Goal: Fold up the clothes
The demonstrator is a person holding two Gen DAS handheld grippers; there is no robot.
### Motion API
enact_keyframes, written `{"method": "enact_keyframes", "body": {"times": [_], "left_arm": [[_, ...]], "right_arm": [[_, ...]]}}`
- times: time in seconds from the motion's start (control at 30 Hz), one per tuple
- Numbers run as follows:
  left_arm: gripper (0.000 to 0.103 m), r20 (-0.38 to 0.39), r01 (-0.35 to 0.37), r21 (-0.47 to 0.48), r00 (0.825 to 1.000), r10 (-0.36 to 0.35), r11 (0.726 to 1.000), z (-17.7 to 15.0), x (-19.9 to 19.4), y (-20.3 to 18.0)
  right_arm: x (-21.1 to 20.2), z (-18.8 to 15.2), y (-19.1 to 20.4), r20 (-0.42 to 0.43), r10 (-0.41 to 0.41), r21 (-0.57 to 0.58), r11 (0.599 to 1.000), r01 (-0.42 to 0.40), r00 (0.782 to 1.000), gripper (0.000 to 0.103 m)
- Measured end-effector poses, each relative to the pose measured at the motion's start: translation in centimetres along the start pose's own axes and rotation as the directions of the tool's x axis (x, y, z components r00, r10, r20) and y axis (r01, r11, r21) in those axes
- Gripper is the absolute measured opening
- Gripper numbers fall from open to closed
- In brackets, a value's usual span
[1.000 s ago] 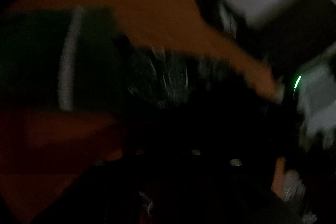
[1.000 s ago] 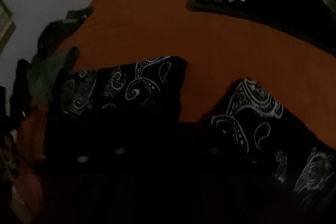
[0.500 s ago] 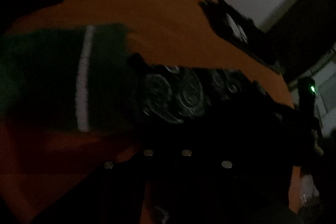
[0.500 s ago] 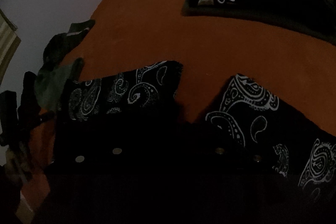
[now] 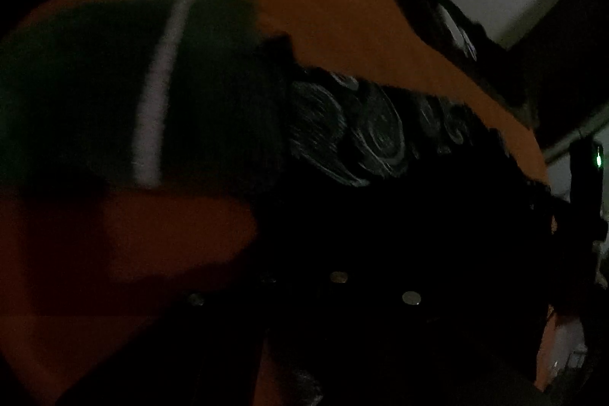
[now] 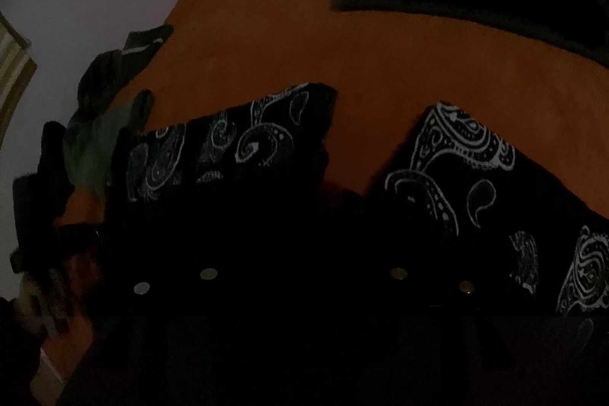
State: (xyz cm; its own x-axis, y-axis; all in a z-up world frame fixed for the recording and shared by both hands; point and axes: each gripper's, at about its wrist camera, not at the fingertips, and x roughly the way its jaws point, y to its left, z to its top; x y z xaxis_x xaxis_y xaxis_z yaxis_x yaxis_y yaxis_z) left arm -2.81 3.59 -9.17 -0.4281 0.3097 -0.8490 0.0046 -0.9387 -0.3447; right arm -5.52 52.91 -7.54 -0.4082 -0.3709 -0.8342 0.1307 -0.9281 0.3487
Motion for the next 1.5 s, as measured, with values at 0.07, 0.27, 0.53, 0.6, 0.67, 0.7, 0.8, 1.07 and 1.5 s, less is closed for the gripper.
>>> {"method": "enact_keyframes", "body": {"times": [0.07, 0.27, 0.53, 0.6, 0.67, 0.7, 0.8, 1.07, 1.5], "left_arm": [[0.000, 0.019, 0.040, -0.012, 0.999, -0.039, 0.999, 0.4, -0.8, 0.3], [0.000, 0.034, 0.016, 0.155, 0.999, -0.022, 0.988, 1.6, -1.9, -2.7], [0.011, -0.201, -0.067, 0.255, 0.972, 0.121, 0.965, 1.3, 4.3, -4.0], [0.012, -0.190, -0.063, 0.214, 0.976, 0.105, 0.975, 1.3, 4.0, -3.7], [0.012, -0.185, -0.054, 0.212, 0.978, 0.094, 0.976, 1.2, 3.9, -3.5], [0.011, -0.169, -0.044, 0.219, 0.982, 0.082, 0.975, 1.1, 3.7, -3.4], [0.000, -0.127, -0.015, 0.224, 0.991, 0.045, 0.975, 0.6, 3.1, -2.7], [0.000, 0.007, -0.053, 0.199, 0.999, 0.053, 0.979, 2.6, -1.6, -1.1], [0.002, -0.221, -0.020, 0.243, 0.972, 0.075, 0.970, -3.8, 0.7, -1.8]], "right_arm": [[-0.5, -0.1, 0.0, 0.008, 0.002, 0.001, 1.000, -0.002, 1.000, 0.044], [-1.1, 0.1, -0.3, 0.027, 0.005, 0.013, 1.000, -0.005, 1.000, 0.044], [-0.5, 0.0, -1.0, 0.013, 0.026, 0.065, 0.997, -0.027, 1.000, 0.054], [-0.2, -0.1, -0.8, -0.002, 0.019, 0.063, 0.998, -0.019, 1.000, 0.056], [0.0, -0.4, -0.6, -0.018, 0.023, 0.057, 0.998, -0.022, 1.000, 0.056], [0.1, -0.6, -0.5, -0.022, 0.022, 0.049, 0.999, -0.021, 1.000, 0.056], [0.0, -0.9, -0.2, -0.014, 0.012, 0.034, 0.999, -0.011, 1.000, 0.056], [-0.6, -0.5, 0.1, 0.018, 0.001, 0.043, 0.999, -0.002, 1.000, 0.056], [-1.4, 0.7, 9.1, -0.007, 0.124, -0.296, 0.948, -0.121, 0.992, 0.056]]}}
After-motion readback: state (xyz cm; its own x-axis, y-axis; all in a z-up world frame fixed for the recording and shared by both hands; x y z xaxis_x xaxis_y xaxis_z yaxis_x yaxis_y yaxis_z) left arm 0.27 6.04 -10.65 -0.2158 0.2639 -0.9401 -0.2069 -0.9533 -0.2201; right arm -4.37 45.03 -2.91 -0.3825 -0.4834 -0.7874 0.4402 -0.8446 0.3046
